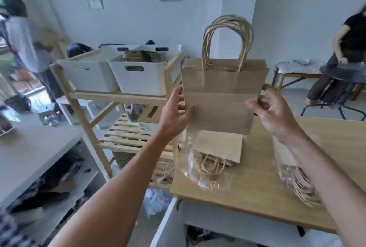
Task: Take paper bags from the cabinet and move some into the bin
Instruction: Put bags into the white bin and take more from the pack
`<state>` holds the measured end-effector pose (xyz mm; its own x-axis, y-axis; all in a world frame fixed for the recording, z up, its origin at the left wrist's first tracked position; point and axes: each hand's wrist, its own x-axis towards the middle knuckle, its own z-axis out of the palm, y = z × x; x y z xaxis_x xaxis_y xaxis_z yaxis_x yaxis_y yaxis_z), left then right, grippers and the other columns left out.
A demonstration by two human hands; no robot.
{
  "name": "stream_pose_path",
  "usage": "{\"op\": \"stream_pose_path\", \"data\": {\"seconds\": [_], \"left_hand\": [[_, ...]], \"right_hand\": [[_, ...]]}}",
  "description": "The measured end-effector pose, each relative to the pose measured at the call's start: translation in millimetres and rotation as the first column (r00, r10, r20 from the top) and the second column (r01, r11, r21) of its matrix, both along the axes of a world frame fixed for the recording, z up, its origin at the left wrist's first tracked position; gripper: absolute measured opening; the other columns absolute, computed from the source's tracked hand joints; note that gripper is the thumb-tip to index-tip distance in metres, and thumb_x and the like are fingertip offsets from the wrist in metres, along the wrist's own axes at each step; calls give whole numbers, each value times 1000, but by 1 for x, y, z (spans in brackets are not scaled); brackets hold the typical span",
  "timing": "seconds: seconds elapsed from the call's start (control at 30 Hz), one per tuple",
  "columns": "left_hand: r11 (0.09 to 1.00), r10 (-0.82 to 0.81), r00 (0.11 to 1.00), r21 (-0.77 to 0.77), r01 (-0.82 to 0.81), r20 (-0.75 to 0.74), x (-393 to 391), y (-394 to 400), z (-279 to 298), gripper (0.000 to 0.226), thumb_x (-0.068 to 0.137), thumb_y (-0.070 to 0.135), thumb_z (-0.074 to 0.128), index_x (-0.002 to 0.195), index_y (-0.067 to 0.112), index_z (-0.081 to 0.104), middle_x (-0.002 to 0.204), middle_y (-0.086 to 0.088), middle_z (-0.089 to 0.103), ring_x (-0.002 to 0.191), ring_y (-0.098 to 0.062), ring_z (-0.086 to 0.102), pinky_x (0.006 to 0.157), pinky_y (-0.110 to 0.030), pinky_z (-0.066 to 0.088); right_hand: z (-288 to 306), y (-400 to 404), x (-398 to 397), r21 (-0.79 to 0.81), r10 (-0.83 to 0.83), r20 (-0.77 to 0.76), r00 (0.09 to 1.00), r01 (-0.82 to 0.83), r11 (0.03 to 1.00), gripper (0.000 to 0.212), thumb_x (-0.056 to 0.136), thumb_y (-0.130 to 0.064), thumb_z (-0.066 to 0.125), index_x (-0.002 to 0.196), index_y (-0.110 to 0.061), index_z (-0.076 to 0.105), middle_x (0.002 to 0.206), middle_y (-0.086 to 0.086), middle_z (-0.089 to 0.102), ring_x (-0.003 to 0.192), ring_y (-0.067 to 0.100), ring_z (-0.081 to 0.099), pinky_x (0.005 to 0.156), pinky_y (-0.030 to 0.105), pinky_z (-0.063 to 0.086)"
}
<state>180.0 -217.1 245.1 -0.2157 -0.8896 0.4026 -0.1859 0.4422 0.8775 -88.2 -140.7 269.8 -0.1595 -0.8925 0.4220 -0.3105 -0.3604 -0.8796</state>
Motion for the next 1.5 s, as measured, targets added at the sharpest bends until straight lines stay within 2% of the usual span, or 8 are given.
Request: {"op": "stream_pose_path", "data": {"seconds": [0.27,0.4,0.63,0.73,1.0,1.13,1.3,1.5], "left_hand": [[868,436,898,-237,-437,-60,138,-75,106,51,97,44,70,139,22,54,117,8,72,104,-4,70,94,-35,60],[756,641,759,-265,-598,118,212,-135,108,53,96,45,68,140,18,54,133,-10,68,119,-26,66,101,-51,55],[694,718,625,-261,-671,307,292,-238,93,45,104,21,57,147,25,45,148,-13,58,99,-34,74,99,-58,54],[675,735,594,-273,-685,326,310,-264,89,44,106,19,54,149,23,44,148,-13,58,85,-18,72,95,-52,56],[649,752,565,-234,-724,338,350,-306,86,61,107,24,50,162,21,24,163,-13,42,144,-33,46,116,-49,37],[623,781,587,-192,-758,216,359,-305,87,76,91,36,40,164,21,21,165,-16,38,147,-34,44,117,-58,41],[643,766,626,-203,-738,148,357,-307,86,61,91,53,24,142,28,49,167,-15,35,147,-37,43,118,-60,36],[615,786,554,-251,-748,275,362,-320,78,84,91,56,16,156,9,42,164,-13,41,145,-29,43,103,-37,33]], "right_hand": [[145,-136,112,-294,179,-13,984,-175,940,32,100,-6,65,124,-26,60,103,1,81,99,24,77,97,49,59],[182,-234,174,-386,160,-53,986,-168,907,29,97,-18,65,123,-31,60,100,1,80,91,35,74,85,57,60],[186,-398,300,-474,131,-170,977,-197,858,27,99,-14,62,125,-19,60,88,4,77,55,2,57,51,10,38],[175,-454,345,-448,136,-278,951,-254,857,27,101,-13,56,128,-16,59,92,8,77,65,17,64,53,16,40],[130,-556,397,-239,237,-512,825,-402,884,31,97,-13,54,123,-29,52,91,10,73,81,32,69,68,38,52],[115,-578,380,-9,297,-704,645,-427,904,34,95,-17,56,116,-43,50,92,11,70,86,34,66,71,38,46],[139,-566,384,357,443,-880,169,-378,854,50,92,5,57,113,-40,50,118,-5,60,106,23,58,79,37,49],[133,-565,408,587,581,-807,-104,-241,773,61,91,15,48,127,-34,54,148,5,56,120,24,57,84,30,52]]}}
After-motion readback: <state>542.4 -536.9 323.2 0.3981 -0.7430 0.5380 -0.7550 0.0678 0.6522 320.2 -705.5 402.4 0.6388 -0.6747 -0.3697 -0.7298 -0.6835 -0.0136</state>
